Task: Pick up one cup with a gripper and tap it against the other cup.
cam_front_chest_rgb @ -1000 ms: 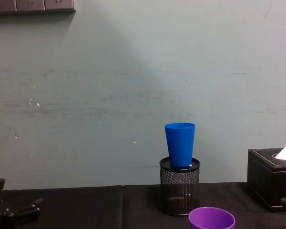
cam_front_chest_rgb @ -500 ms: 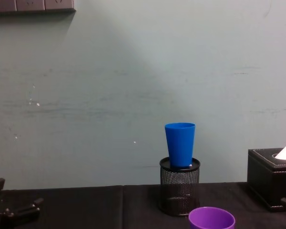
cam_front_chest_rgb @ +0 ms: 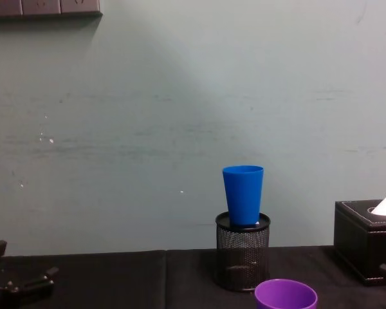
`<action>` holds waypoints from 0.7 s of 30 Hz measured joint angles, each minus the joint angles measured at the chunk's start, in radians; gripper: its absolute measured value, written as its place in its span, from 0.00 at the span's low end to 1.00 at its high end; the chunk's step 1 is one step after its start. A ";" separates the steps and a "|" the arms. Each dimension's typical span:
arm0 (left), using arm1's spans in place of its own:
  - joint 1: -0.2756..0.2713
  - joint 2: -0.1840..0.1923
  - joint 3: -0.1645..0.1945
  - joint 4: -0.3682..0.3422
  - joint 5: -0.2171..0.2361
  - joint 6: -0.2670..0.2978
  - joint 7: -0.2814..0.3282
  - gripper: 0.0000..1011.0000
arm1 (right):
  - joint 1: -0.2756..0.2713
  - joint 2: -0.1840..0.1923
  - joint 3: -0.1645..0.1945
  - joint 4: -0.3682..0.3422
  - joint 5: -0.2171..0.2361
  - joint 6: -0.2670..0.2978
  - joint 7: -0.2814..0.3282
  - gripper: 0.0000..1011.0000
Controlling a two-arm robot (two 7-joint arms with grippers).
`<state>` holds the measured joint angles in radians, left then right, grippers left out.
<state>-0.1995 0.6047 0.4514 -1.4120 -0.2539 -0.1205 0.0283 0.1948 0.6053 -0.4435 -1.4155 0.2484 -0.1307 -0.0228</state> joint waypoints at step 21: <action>0.000 0.000 0.000 0.000 0.000 0.000 0.000 0.99 | -0.147 0.069 0.116 -0.175 0.149 -0.012 0.175 0.99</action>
<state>-0.1995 0.6047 0.4514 -1.4120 -0.2539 -0.1206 0.0283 0.0476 0.6745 -0.3271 -1.5905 0.3978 -0.1431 0.1523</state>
